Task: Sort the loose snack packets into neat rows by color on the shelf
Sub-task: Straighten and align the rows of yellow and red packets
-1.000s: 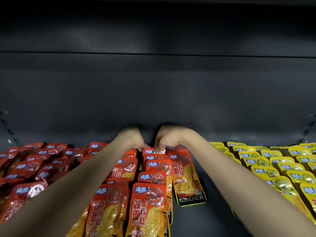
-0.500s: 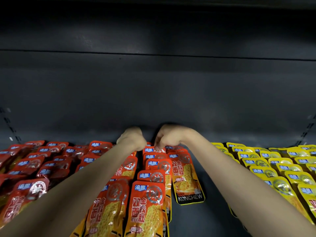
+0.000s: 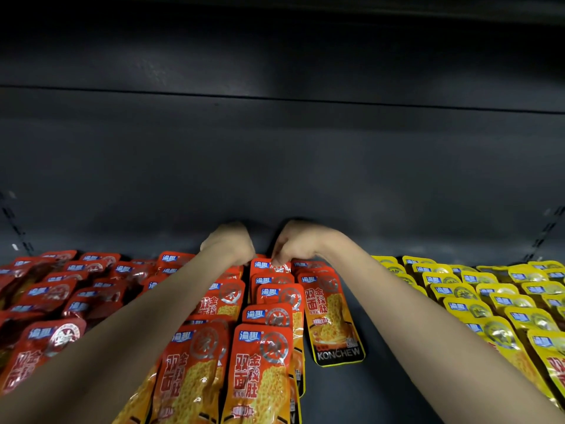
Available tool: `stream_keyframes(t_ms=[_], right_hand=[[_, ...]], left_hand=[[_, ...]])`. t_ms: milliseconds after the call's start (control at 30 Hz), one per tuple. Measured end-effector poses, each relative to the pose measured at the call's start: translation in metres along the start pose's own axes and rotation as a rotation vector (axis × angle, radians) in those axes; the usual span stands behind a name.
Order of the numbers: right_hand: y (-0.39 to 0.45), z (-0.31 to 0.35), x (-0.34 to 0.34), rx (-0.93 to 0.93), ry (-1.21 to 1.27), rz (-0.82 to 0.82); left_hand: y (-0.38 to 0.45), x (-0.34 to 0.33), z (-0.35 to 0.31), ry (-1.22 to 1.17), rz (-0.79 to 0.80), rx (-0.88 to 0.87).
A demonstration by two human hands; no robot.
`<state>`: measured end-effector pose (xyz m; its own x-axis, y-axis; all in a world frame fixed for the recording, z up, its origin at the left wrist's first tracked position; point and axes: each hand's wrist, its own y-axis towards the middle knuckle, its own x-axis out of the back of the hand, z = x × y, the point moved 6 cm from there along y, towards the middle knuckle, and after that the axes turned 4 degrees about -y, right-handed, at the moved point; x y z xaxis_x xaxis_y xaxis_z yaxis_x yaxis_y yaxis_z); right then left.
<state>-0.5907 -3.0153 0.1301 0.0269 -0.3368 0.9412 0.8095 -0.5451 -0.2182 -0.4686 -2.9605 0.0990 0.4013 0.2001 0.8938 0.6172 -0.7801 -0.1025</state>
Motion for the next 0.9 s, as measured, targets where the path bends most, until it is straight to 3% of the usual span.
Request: stream_keyframes(t_ms=[333,767,900], right_hand=[[-0.003,0.01,0.002,0.06,-0.008,0.022],[-0.005,0.008,0.001,0.052,-0.05,0.053],[-0.005,0.003,0.004,0.019,-0.002,-0.011]], left_hand=[[-0.013,0.025,-0.003,-0.01,-0.04,-0.017],[-0.033,0.015,-0.012,0.021,0.073,-0.153],[-0.037,0.016,-0.017,0.007,0.084,-0.172]])
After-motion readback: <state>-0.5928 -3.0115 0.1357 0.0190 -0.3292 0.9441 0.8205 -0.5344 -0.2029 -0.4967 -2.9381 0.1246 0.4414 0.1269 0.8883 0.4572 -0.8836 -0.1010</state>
